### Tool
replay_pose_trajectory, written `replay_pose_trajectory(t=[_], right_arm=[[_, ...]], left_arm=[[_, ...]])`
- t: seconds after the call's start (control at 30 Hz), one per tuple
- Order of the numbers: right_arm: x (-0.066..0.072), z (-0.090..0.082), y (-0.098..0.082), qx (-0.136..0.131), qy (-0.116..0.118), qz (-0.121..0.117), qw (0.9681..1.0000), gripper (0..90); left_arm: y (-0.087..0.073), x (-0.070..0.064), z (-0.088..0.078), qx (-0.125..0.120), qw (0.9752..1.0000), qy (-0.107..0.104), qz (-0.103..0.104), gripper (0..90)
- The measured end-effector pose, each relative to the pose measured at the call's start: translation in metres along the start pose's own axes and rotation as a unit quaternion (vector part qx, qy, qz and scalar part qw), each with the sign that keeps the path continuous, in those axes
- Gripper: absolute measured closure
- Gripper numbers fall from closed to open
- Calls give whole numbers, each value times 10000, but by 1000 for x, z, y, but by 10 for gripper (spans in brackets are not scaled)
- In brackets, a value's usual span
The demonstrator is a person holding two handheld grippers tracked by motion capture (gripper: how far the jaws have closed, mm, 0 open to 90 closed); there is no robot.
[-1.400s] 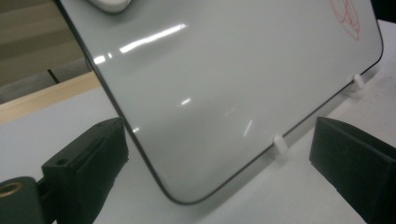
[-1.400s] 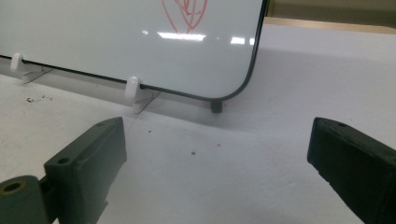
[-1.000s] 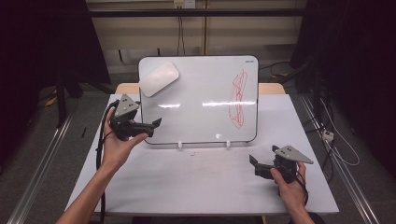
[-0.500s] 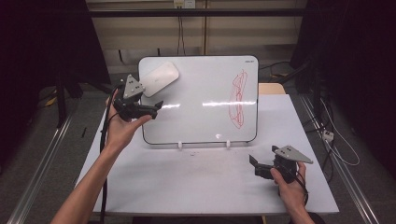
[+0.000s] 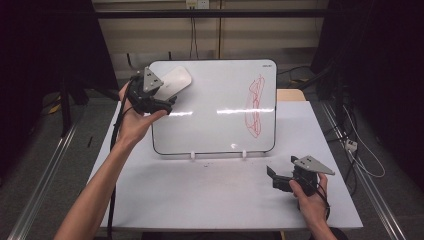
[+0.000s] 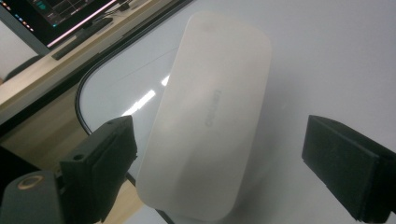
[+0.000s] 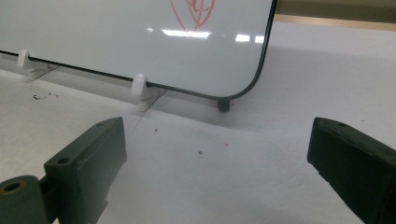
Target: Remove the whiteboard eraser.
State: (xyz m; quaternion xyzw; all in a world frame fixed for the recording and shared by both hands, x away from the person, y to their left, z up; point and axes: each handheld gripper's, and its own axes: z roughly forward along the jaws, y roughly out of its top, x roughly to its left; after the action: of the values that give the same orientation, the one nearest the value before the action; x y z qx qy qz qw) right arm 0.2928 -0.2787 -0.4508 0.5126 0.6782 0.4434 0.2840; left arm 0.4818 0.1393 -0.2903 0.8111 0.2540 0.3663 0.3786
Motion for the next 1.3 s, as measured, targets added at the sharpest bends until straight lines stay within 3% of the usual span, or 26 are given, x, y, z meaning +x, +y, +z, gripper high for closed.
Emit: replay_pose_trajectory(t=[0.1,0.5,0.63,1.3], right_arm=[[0,0,0,1,12,3,10000,46],[0,0,0,16,18,-16,10000,46],[0,0,0,21,21,-18,10000,46],[1,0,0,32,37,-22,10000,46]], left_arm=[[2,0,5,114,9999,-1,83,108],[11,3,18,134,9993,74,354,158],[11,1,23,274,9979,102,581,188],[14,-6,35,470,9941,265,943,287]])
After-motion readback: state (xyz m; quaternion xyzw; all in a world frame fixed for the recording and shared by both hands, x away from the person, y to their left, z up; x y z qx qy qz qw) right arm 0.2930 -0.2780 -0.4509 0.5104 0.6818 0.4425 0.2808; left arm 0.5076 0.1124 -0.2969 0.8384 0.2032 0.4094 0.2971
